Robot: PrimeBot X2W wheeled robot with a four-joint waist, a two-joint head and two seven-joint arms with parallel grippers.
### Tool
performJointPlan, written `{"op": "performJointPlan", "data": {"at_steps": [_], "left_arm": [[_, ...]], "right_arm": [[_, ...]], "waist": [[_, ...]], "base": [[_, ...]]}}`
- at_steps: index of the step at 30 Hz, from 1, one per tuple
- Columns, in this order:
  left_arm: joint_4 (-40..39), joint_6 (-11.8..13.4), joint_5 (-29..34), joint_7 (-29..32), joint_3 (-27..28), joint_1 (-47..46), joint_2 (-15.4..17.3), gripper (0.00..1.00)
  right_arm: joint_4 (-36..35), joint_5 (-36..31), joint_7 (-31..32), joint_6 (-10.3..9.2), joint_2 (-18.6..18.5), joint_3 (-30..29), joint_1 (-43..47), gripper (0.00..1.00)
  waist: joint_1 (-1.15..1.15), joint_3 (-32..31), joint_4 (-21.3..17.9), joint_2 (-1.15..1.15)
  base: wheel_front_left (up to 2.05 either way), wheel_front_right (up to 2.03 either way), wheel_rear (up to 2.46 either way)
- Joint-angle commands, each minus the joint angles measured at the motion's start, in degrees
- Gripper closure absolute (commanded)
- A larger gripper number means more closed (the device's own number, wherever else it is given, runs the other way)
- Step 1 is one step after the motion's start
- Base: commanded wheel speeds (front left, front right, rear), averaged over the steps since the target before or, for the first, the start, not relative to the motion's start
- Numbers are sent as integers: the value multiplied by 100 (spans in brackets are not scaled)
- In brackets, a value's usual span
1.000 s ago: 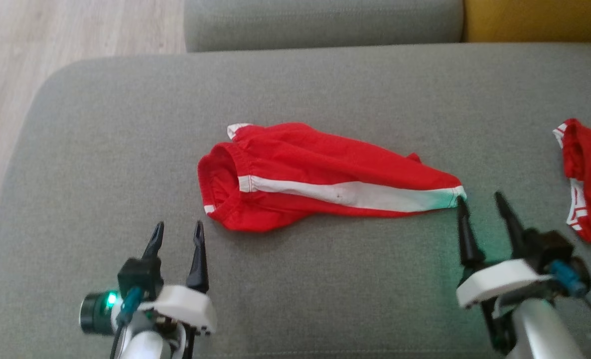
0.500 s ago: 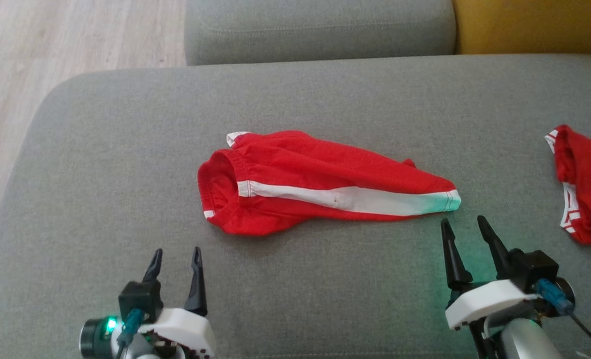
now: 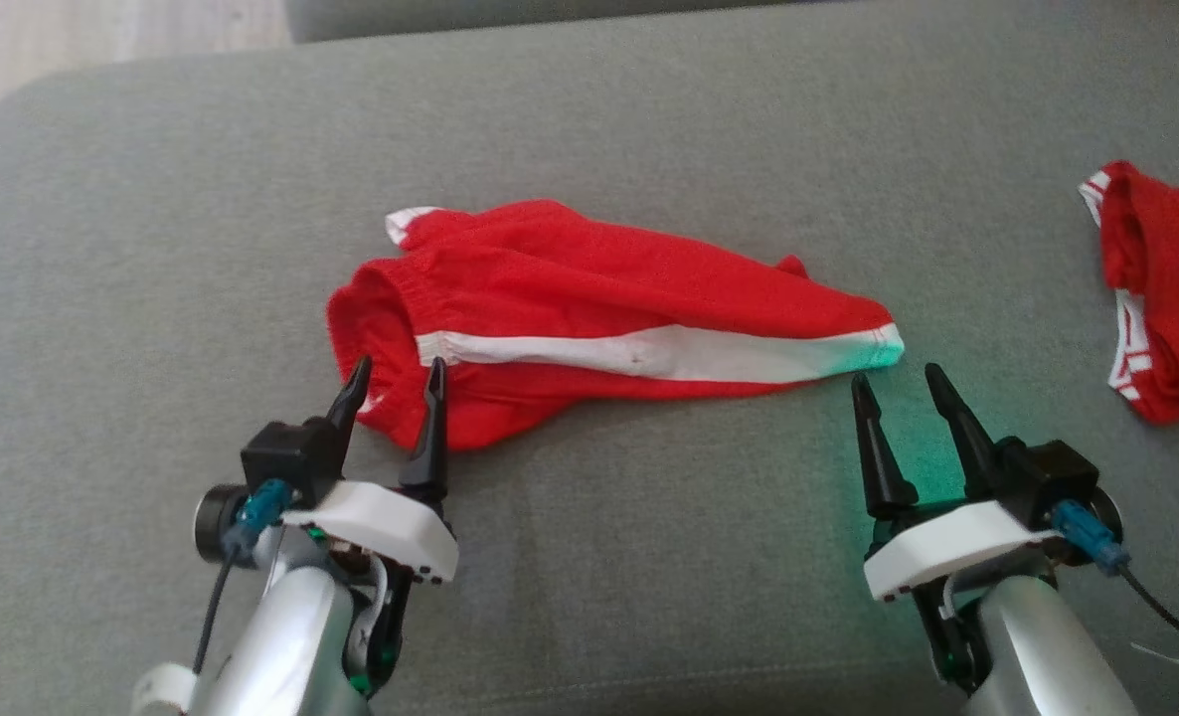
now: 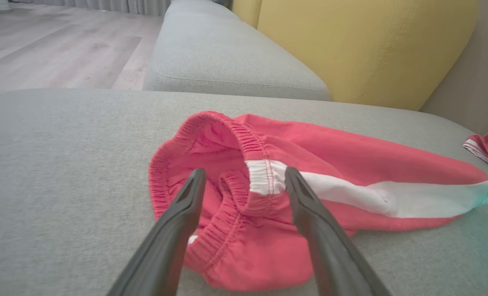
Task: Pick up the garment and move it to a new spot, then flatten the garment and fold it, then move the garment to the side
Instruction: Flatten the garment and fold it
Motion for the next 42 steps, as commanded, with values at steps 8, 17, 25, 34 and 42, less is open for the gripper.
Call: {"op": "performJointPlan", "data": {"at_steps": [8,17,25,34,42], "left_arm": [[192,-386,-54,-33,425,-464,26,0],[73,-436,13,-33,473,-544,26,0],[-37,-452,-72,-33,338,-511,26,60],[-378,-441,-43,-33,297,-426,26,100],[-405,-465,6,-33,278,-274,26,100]], "right_arm": [[-246,96,-78,37,-13,113,-259,0],[-283,162,-78,37,-13,108,-322,0],[-263,182,-78,37,-13,109,-363,0],[-240,224,-78,37,-13,-39,-395,0],[-145,315,-78,37,-13,-100,-474,0]], "waist": [[0,350,-310,0],[0,458,-353,0],[0,503,-341,0],[0,525,-245,0],[0,537,-109,0]], "base": [[0,0,0],[0,0,0],[0,0,0],[0,0,0],[0,0,0]]}}
